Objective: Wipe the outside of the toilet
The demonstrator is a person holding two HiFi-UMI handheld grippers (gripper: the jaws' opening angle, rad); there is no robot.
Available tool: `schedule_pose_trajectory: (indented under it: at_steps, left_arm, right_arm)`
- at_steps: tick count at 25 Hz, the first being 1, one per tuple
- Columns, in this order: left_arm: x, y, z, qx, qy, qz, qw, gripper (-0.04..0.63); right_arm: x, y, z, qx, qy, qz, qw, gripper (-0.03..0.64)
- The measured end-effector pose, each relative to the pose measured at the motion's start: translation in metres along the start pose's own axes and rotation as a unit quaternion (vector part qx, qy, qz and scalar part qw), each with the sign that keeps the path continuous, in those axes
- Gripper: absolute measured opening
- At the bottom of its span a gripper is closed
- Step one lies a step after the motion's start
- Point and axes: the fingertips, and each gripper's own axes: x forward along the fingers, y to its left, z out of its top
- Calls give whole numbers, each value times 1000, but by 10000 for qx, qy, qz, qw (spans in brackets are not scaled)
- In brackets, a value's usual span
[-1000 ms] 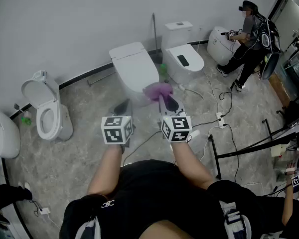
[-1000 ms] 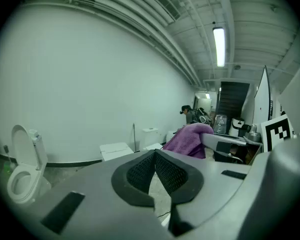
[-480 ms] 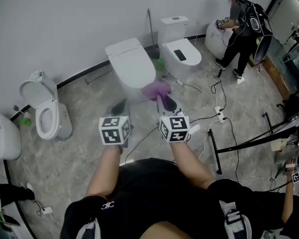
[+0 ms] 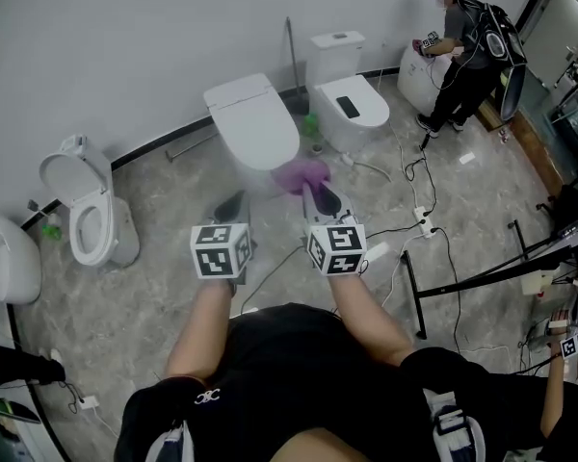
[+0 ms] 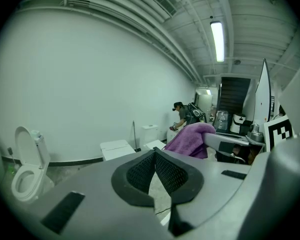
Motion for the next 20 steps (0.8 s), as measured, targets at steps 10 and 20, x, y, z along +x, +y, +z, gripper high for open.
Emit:
schedule_pose_trajectory:
  at_steps: [10, 20]
  left_arm:
    - [10, -47, -4, 57, 45, 77, 9999, 6]
    - [28, -91, -25, -5, 225, 302, 9993, 6]
  right_arm:
    - [-23, -33, 6, -49, -116, 125, 9998, 49]
    - [-42, -75, -17, 95, 73, 363, 9993, 49]
